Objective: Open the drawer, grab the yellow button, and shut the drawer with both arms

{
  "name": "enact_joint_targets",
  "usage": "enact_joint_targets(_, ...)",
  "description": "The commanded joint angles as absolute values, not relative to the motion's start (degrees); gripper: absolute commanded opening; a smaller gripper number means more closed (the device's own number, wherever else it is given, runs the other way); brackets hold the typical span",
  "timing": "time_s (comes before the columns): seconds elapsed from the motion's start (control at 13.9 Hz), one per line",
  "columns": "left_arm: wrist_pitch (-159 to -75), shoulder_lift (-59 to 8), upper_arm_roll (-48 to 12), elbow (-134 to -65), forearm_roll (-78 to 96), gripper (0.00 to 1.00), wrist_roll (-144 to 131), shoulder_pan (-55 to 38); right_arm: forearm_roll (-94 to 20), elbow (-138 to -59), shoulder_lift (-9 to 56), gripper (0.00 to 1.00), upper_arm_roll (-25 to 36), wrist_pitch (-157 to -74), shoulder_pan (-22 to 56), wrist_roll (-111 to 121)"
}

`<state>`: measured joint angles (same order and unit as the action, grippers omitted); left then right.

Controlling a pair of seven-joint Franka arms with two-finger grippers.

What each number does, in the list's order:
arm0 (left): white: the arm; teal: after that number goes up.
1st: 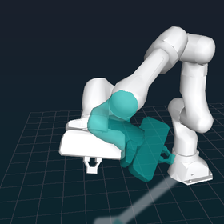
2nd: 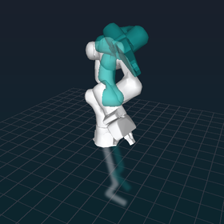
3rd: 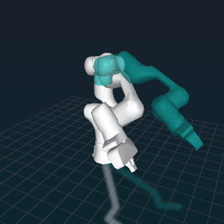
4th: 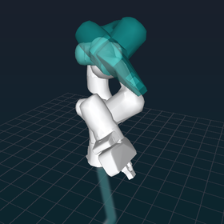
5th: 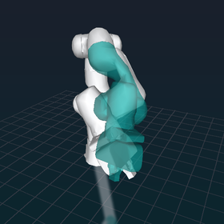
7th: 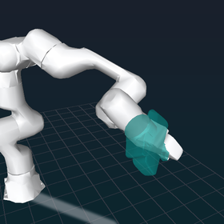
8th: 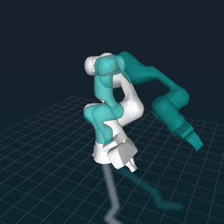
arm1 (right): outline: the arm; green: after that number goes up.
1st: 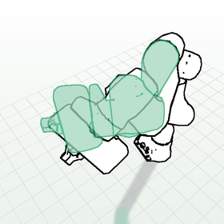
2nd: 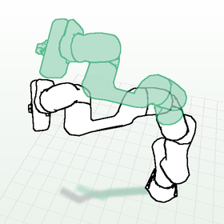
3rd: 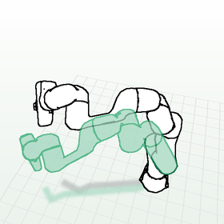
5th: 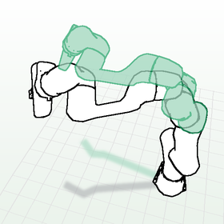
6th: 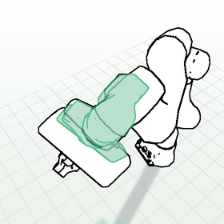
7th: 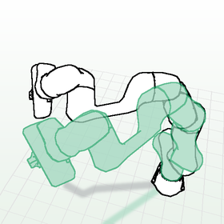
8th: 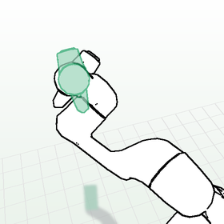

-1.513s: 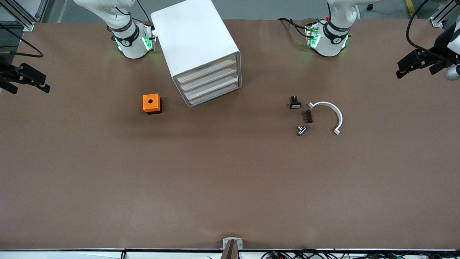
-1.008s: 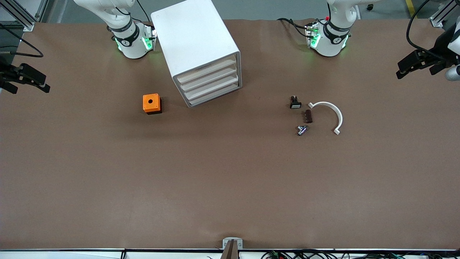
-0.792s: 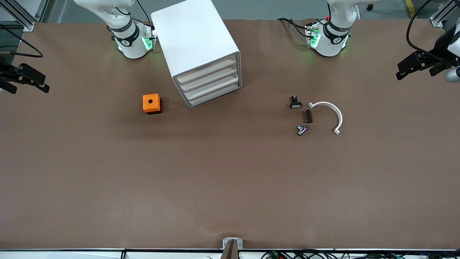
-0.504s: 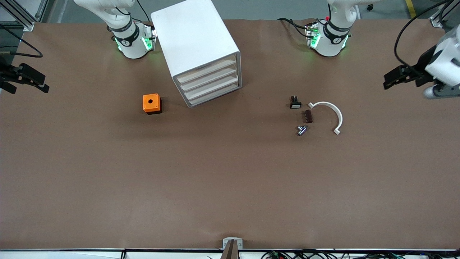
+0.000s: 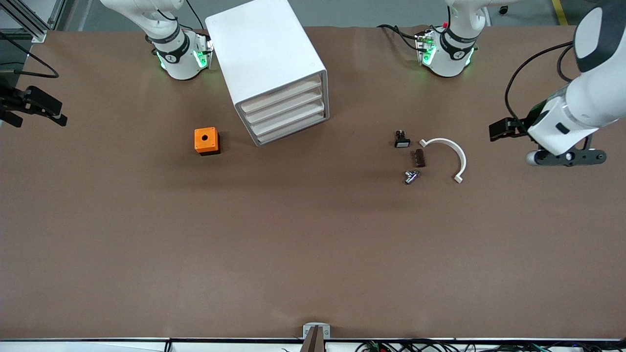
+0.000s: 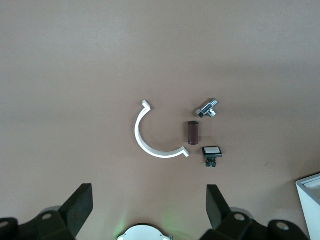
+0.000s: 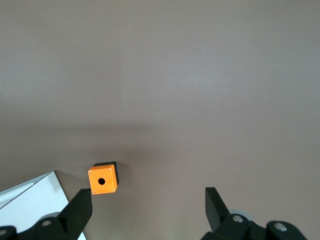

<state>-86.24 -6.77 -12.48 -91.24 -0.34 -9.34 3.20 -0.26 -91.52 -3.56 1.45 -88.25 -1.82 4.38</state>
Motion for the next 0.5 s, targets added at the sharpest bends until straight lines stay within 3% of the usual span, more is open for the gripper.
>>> enact_joint_targets(0.0,-86.48,-11.06,-13.36,-89.56,0.17,1.0,-15.17,1.15,0.7,-90.79,-3.34,1.0,0.97,-87.98,-1.23,3.51)
enact_joint_targets(0.43,-86.22,-17.74,-13.71,-89.47,2.63,1.0,-48.31,-8.6,1.05,-90.79,-2.55,1.0,0.97,-87.98,0.35,3.52)
